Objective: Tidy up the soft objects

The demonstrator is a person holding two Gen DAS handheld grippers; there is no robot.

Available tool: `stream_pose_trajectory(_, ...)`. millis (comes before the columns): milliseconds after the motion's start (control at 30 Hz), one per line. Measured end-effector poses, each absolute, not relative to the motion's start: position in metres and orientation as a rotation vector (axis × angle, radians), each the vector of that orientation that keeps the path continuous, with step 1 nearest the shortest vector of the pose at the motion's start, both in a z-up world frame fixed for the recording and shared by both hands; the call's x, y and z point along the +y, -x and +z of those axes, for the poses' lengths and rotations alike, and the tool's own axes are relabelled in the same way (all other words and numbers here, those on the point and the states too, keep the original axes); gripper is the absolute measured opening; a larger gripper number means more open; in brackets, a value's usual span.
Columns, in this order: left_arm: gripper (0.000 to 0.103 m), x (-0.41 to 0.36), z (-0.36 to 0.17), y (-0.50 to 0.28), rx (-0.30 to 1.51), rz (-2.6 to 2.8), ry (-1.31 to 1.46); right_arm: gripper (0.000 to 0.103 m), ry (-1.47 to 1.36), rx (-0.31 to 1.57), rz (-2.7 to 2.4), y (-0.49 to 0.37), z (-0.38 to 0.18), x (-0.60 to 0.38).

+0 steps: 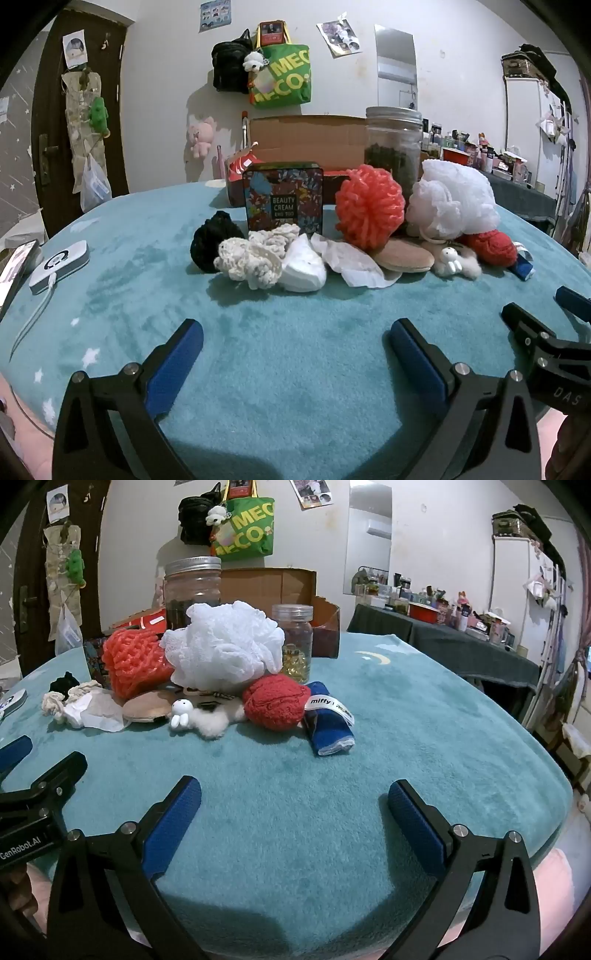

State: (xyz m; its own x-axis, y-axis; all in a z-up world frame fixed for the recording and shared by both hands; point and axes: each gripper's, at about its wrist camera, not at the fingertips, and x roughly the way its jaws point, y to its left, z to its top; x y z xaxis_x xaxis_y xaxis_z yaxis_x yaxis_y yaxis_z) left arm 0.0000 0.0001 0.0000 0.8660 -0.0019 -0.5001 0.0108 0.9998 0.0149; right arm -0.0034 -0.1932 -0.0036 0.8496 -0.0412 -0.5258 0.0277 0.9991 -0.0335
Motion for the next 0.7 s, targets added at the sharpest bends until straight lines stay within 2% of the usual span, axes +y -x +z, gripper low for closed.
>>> stream_pose_trajectory(700,0.103,0.0001,-0.0001,-0.0002,0.532,-0.007,-0.015,0.103,0.027,0.557,-0.037,0.0028,-0.0037,-0.1936)
